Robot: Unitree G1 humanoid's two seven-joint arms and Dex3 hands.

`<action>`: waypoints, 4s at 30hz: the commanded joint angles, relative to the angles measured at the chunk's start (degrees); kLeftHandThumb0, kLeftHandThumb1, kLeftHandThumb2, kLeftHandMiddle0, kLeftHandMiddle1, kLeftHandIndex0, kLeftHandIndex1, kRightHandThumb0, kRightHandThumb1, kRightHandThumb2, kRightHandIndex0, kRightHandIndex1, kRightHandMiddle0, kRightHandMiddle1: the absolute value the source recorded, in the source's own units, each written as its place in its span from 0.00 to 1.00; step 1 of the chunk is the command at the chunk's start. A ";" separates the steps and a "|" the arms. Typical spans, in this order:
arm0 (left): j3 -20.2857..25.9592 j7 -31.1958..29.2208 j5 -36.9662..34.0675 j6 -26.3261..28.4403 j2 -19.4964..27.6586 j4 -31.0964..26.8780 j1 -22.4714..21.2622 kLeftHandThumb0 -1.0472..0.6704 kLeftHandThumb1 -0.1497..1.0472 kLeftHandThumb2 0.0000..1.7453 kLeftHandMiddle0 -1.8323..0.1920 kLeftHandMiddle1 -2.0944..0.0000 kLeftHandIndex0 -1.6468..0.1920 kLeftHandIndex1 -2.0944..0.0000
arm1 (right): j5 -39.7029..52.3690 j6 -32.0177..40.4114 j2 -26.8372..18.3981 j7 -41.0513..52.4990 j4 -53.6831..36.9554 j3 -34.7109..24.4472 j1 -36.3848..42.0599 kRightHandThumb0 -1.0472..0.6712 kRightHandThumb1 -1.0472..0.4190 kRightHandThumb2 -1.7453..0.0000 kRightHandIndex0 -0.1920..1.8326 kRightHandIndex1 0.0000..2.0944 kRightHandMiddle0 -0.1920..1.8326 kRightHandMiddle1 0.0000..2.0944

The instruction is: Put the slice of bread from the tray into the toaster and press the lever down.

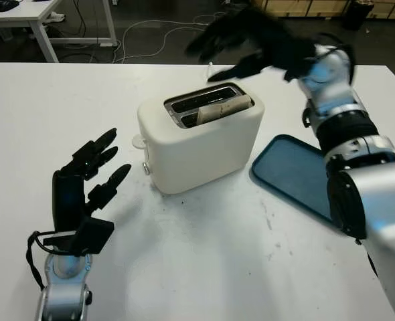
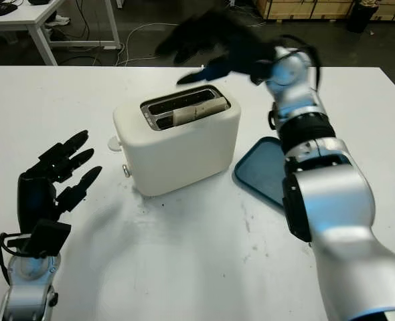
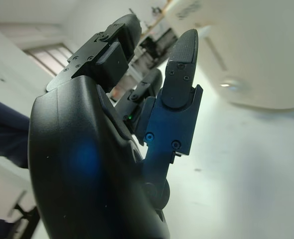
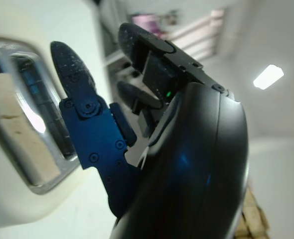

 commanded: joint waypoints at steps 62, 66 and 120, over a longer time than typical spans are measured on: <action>-6.72 9.15 29.59 -16.48 29.41 21.66 -22.79 0.40 0.82 0.00 0.53 0.23 0.23 1.00 | 14.47 23.27 13.43 -22.91 -49.41 -9.19 56.75 0.35 0.11 1.00 0.74 0.02 0.65 0.00; -7.51 8.57 29.04 -16.43 29.76 21.62 -22.96 0.39 0.83 0.00 0.53 0.22 0.23 1.00 | 14.37 23.67 13.29 -23.03 -49.77 -8.99 56.82 0.35 0.11 1.00 0.74 0.02 0.65 0.00; -11.78 -9.90 23.74 -19.34 37.39 22.10 -34.20 0.38 0.80 0.00 0.48 0.28 0.20 1.00 | 14.10 22.61 12.76 -21.97 -50.28 -8.60 57.15 0.35 0.09 1.00 0.74 0.00 0.65 0.00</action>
